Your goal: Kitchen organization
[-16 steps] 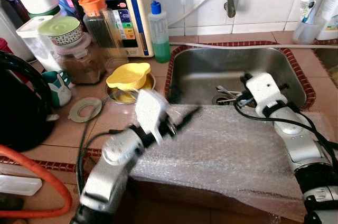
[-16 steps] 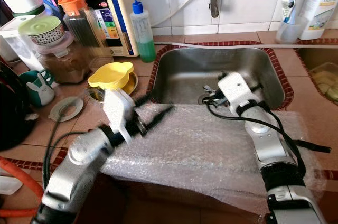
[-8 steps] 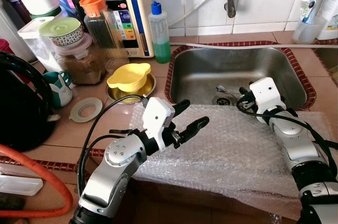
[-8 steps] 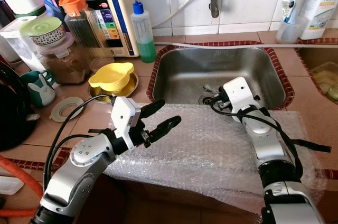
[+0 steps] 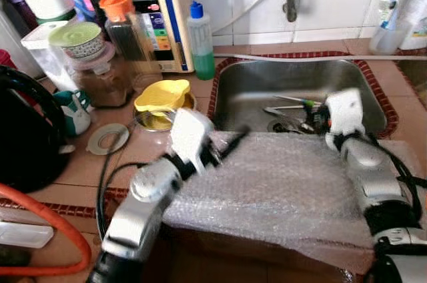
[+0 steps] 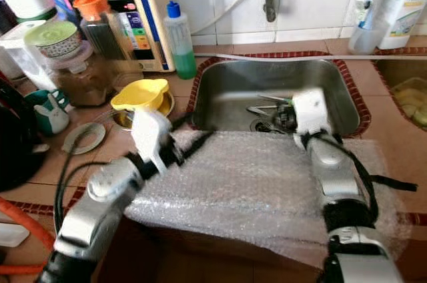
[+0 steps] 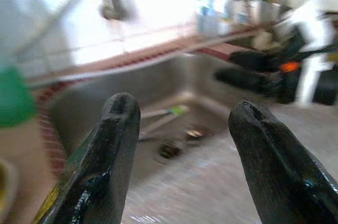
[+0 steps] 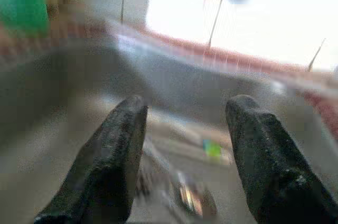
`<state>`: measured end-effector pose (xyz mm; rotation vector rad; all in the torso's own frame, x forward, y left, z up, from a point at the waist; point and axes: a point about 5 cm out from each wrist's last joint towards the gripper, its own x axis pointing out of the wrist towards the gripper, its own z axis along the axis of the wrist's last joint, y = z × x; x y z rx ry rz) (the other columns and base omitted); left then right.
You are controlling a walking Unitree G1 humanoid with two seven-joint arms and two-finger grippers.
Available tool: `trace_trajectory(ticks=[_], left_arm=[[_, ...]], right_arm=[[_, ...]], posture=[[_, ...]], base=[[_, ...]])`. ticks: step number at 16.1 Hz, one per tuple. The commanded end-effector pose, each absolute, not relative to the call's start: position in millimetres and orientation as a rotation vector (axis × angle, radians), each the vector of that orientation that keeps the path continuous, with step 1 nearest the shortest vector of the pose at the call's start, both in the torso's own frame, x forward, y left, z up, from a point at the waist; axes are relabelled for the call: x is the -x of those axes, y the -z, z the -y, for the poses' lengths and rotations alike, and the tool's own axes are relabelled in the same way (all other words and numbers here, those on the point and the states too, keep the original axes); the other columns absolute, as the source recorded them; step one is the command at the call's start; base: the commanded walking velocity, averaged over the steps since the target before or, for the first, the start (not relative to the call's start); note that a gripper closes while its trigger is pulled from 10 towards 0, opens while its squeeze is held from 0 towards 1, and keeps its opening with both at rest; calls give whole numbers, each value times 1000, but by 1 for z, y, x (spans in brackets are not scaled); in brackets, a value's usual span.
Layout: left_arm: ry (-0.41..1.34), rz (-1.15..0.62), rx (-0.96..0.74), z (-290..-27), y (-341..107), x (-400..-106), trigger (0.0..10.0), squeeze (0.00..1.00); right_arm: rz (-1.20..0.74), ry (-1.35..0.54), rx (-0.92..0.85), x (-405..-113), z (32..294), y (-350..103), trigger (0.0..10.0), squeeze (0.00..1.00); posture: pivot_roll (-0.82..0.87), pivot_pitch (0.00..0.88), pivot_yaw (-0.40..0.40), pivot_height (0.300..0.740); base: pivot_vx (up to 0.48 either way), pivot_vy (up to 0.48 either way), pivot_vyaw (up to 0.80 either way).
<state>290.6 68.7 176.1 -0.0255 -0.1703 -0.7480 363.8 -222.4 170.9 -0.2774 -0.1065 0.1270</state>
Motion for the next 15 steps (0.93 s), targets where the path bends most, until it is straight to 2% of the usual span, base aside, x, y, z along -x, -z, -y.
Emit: trace_trajectory(ticks=[1, 4, 6, 10, 12, 14, 15], left_arm=[[685, 189, 14, -78, -179, -296, 10000, 0], [517, 181, 2, -91, -179, -311, 10000, 0], [373, 136, 47, -101, -175, -325, 10000, 0], [365, 161, -145, -100, -175, -339, 10000, 0], [363, 185, -249, -95, -181, -356, 10000, 0], [361, 186, -293, -93, -181, -361, 10000, 0], [371, 185, -337, -90, -181, -366, 10000, 0]], right_arm=[[200, -156, 245, -365, 214, -191, 10000, 1000], [286, -240, 217, -361, 191, -211, 10000, 1000], [353, -335, 219, -351, 165, -226, 10000, 1000], [375, -496, 187, -331, 128, -230, 10000, 1000], [354, -641, 179, -306, 102, -224, 10000, 1000], [346, -652, 168, -302, 99, -224, 10000, 969], [337, -679, 163, -295, 93, -224, 10000, 498]], posture=[[-265, 68, 171, 740], [-272, 68, 170, 740], [-291, 73, 170, 740], [-309, 75, 171, 740], [-327, 83, 182, 740], [-336, 87, 188, 740], [-346, 93, 194, 740]], base=[[0, 0, 0], [0, 0, 0], [0, 0, 0], [0, 0, 0], [0, 0, 0], [0, 0, 0], [0, 0, 0]])
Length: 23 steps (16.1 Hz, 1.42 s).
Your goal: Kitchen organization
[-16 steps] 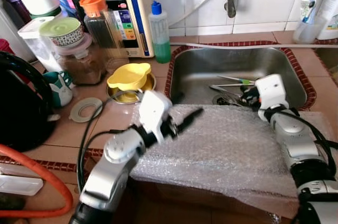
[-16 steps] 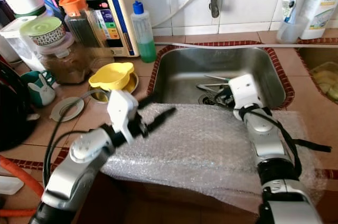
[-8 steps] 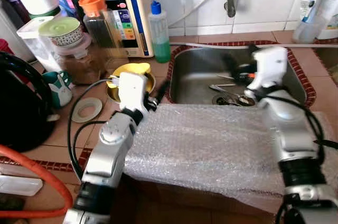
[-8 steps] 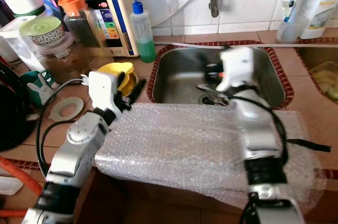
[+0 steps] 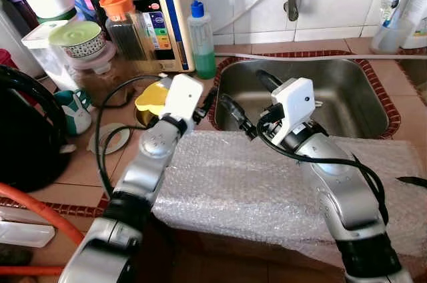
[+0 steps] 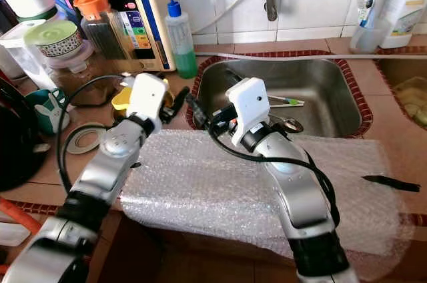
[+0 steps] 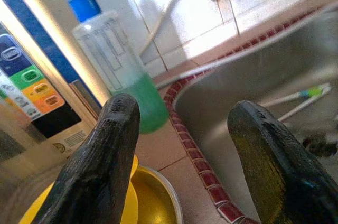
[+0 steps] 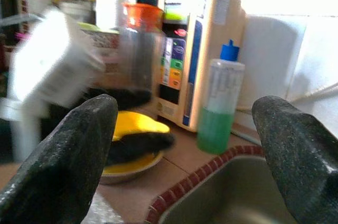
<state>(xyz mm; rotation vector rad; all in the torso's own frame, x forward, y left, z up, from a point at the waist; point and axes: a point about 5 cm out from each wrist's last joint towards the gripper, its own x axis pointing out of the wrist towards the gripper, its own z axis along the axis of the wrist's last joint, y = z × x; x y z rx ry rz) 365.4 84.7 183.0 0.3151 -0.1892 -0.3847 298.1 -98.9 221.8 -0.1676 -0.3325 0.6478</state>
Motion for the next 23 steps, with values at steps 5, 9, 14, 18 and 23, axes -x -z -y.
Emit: trace_trajectory(ticks=[5, 9, 14, 18, 23], left_arm=[[303, 139, -447, -103, -179, -386, 10000, 0], [303, 139, -447, -103, -179, -386, 10000, 0], [303, 139, -447, -103, -179, -386, 10000, 0], [303, 139, -447, -103, -179, -386, 10000, 0], [-113, 76, -454, -191, -180, -395, 10000, 0]], right_arm=[[303, -735, 165, -276, 84, -224, 10000, 0], [303, -735, 165, -276, 84, -224, 10000, 0], [303, -735, 165, -276, 84, -224, 10000, 0], [303, -735, 165, -276, 84, -224, 10000, 0], [246, -807, 208, -266, 80, -220, 10000, 0]], posture=[[-372, 116, 198, 740], [-372, 116, 198, 740], [-372, 116, 198, 740], [-372, 116, 198, 740], [-349, 119, 139, 740]], base=[[0, 0, 0], [0, 0, 0], [0, 0, 0], [0, 0, 0], [0, 0, 0]])
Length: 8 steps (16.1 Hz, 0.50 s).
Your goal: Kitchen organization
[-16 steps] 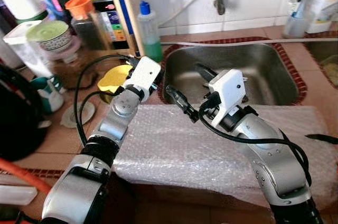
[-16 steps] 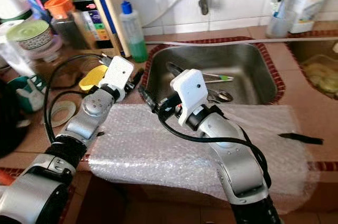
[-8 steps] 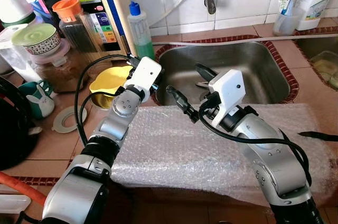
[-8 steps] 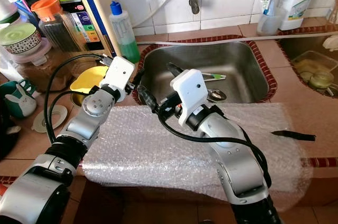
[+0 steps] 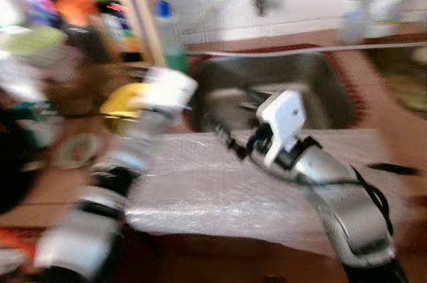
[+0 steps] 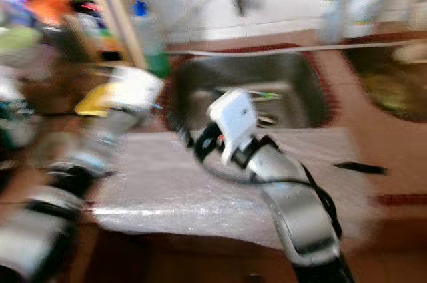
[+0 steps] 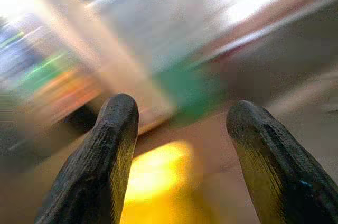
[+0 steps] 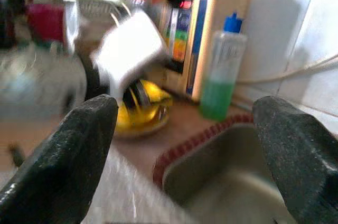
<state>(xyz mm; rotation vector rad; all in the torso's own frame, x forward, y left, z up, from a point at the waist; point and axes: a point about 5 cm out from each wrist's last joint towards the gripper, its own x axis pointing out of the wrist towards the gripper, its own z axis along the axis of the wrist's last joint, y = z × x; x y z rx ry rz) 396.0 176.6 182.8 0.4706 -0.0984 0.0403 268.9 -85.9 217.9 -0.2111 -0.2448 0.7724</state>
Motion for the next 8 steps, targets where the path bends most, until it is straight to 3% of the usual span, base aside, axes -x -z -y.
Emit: trace_trajectory(ticks=[1, 8], left_arm=[[-105, 84, -435, -188, -178, -394, 10000, 0], [-19, 61, -438, -175, -171, -396, 10000, 0]], right_arm=[[244, -807, 206, -267, 79, -219, 10000, 0], [223, -806, 200, -269, 79, -215, 10000, 0]], posture=[[-346, 117, 138, 740], [-341, 116, 132, 740]], base=[[0, 0, 0], [0, 0, 0]])
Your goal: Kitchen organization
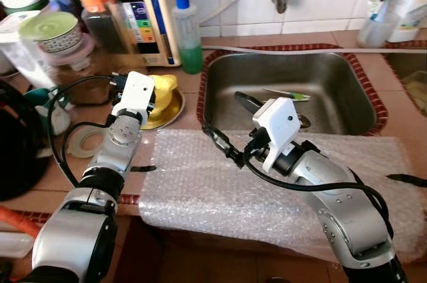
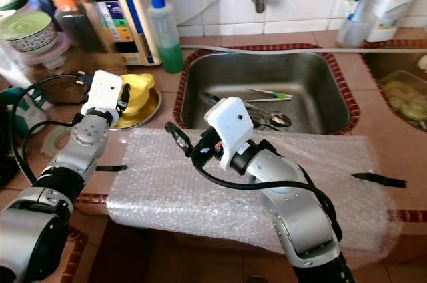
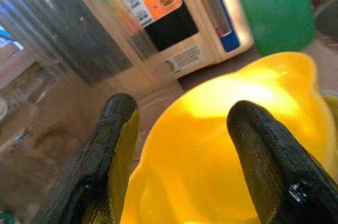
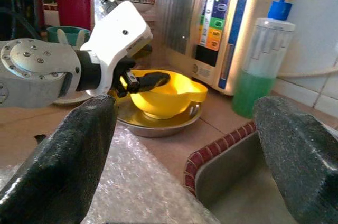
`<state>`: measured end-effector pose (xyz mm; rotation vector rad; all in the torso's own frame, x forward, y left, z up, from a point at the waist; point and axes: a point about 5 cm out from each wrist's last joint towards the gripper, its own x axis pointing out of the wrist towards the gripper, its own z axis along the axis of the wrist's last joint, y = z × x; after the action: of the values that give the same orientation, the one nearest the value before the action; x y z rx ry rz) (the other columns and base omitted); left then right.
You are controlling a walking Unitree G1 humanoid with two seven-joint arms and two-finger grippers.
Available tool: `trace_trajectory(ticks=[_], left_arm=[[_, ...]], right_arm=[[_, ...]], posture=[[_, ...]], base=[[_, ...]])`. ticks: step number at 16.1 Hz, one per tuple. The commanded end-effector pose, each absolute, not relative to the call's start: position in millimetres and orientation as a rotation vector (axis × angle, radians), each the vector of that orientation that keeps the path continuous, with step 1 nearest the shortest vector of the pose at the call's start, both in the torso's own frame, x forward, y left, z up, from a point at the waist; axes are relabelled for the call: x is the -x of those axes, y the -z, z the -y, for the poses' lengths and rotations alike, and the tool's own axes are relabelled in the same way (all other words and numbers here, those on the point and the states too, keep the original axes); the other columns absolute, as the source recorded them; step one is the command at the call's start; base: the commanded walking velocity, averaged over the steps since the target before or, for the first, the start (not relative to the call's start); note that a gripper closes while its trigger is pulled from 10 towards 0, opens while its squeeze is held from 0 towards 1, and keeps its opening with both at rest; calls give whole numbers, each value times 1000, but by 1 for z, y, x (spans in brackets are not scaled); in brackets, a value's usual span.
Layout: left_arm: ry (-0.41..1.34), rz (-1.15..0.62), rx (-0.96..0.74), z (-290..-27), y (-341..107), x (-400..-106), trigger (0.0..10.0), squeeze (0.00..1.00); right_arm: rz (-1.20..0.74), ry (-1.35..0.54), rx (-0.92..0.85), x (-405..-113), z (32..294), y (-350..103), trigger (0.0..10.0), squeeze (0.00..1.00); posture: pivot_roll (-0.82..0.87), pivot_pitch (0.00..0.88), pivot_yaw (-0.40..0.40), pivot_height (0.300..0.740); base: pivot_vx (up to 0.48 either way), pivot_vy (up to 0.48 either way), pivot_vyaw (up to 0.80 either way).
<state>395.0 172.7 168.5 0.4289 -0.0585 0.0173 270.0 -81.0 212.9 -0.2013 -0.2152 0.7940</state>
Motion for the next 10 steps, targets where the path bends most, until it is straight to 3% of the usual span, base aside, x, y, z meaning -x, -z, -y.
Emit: trace_trajectory(ticks=[1, 9, 10], left_arm=[[12, 66, -434, -172, -173, -397, 10000, 0], [185, 174, -352, -160, -191, -397, 10000, 0], [229, 153, -412, -158, -185, -395, 10000, 0]], right_arm=[[223, -804, 202, -269, 80, -215, 10000, 0], [224, -791, 211, -271, 82, -215, 10000, 0], [224, -790, 211, -271, 82, -215, 10000, 0]], posture=[[-342, 116, 131, 740], [-344, 111, 139, 740], [-344, 111, 139, 740]], base=[[0, 0, 0], [0, 0, 0], [0, 0, 0]])
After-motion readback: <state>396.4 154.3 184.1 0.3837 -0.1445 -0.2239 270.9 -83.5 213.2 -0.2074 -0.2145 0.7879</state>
